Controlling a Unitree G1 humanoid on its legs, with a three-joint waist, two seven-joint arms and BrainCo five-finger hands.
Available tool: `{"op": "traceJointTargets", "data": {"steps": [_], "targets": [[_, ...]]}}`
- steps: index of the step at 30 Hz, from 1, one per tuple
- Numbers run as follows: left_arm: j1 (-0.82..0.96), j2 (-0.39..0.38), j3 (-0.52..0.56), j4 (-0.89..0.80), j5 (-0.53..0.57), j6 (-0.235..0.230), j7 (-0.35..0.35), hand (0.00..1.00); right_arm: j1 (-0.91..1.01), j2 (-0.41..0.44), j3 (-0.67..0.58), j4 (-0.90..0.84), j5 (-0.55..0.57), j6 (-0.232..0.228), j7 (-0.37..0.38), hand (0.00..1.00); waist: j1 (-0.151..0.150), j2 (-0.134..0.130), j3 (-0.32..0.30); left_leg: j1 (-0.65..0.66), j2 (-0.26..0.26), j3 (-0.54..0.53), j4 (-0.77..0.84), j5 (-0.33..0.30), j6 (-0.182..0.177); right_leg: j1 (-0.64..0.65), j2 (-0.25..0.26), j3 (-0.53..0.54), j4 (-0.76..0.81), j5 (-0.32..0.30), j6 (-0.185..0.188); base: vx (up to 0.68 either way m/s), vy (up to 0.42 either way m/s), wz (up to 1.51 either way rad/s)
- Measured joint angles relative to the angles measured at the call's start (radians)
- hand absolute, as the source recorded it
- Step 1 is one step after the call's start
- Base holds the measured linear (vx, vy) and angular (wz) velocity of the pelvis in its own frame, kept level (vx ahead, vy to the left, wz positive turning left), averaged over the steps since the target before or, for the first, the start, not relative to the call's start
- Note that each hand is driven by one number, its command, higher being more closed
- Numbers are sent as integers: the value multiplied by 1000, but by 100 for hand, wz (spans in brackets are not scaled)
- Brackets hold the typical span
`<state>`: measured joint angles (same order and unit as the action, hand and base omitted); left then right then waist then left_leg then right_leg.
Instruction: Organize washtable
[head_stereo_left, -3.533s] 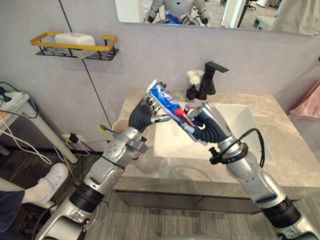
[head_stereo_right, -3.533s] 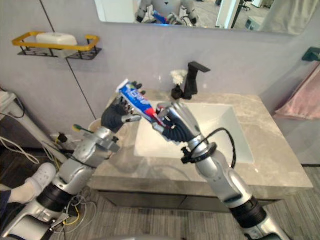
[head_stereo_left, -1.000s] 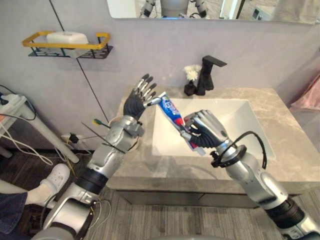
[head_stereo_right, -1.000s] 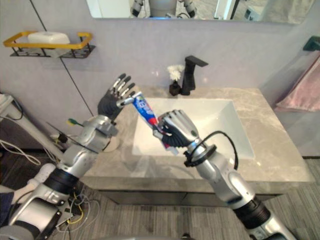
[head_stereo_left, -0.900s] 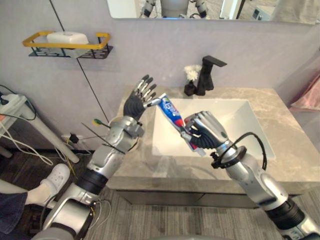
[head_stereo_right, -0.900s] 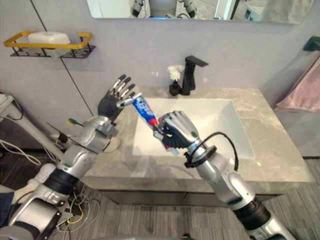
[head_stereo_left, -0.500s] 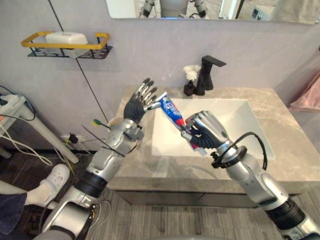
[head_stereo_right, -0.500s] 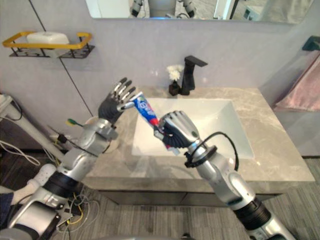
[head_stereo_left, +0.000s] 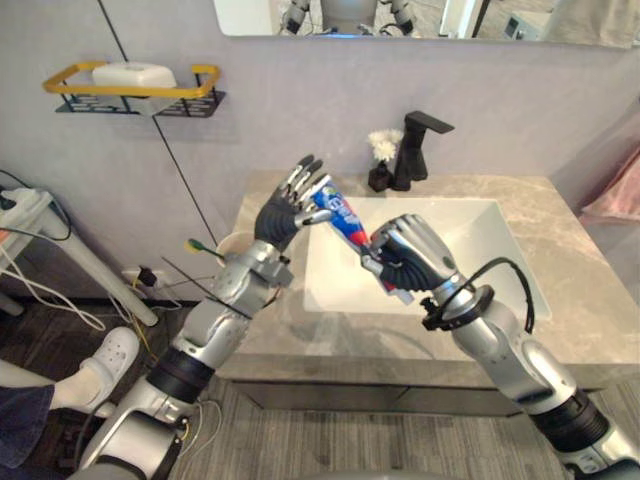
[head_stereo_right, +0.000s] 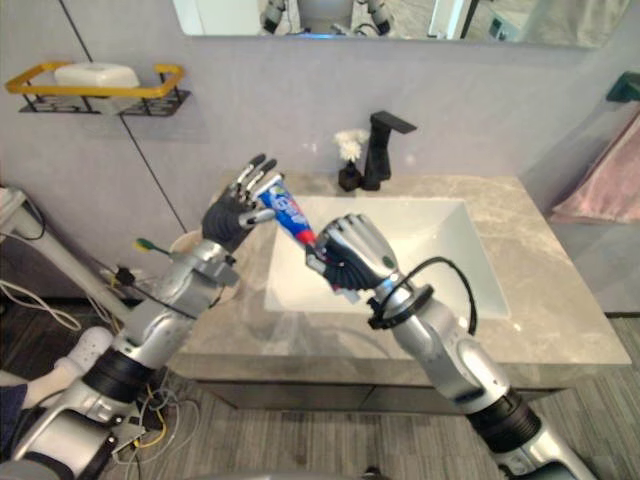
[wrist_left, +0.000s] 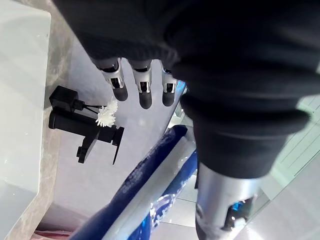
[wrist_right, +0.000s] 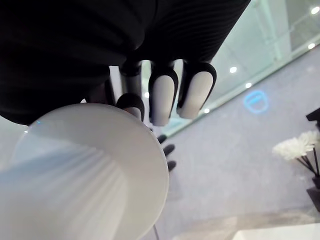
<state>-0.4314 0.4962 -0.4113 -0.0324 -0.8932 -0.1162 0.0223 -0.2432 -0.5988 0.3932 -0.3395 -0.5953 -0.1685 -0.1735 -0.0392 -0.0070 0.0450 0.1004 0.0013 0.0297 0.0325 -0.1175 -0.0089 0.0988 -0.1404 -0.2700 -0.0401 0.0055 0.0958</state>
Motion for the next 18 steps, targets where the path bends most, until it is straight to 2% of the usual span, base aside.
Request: {"op": "traceJointTargets", "data": {"steps": [18], "targets": [[-11,32,-50,-56,-9,0,-3,0,-38,-18,5,0,6,0,0,100,0,-1,-1,0,0,-1,1,2,-1,2,-1,-2,0,0,0,0,0,0]]}}
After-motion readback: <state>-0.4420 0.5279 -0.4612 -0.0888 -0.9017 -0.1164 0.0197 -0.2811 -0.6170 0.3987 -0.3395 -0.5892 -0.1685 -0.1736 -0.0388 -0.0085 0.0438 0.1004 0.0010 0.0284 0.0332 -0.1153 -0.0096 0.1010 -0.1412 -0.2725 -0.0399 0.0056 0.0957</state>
